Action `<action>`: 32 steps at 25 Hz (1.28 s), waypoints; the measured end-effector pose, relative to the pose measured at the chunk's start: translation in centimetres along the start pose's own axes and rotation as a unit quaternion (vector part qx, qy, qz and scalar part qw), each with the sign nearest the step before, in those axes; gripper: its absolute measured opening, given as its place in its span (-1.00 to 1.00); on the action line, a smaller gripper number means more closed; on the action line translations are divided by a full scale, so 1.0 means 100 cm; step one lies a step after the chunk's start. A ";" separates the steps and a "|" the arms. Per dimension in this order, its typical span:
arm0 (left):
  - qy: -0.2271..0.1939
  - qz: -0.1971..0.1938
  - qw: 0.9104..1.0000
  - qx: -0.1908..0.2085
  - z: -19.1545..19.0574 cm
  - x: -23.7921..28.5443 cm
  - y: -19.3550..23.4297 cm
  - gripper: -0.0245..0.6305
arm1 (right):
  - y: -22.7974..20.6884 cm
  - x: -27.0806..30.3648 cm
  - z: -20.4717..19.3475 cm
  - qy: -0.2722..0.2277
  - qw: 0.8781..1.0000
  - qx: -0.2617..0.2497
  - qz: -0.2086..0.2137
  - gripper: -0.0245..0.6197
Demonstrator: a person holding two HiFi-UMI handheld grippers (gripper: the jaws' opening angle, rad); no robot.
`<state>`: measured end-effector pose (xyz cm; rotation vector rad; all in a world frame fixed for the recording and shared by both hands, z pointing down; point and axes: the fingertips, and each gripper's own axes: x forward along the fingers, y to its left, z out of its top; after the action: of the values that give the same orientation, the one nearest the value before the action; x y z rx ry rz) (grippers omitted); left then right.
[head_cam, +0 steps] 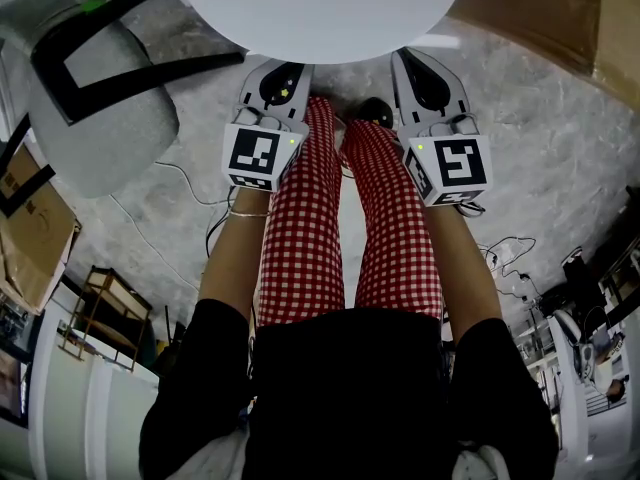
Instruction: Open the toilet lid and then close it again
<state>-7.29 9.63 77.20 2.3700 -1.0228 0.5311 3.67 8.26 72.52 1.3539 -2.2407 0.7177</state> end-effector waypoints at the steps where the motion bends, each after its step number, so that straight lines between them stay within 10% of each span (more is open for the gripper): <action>1: 0.001 0.000 1.000 -0.001 -0.001 0.001 0.000 -0.92 | 0.000 0.001 -0.001 0.001 1.000 -0.001 0.000 -0.87; 32: 0.022 0.003 0.999 -0.028 -0.020 0.003 0.002 -0.92 | -0.007 0.013 -0.018 0.025 1.000 0.002 0.011 -0.87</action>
<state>-7.58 10.53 79.02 2.2965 -1.0117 0.5472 3.94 8.22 74.79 1.3016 -2.2181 0.7562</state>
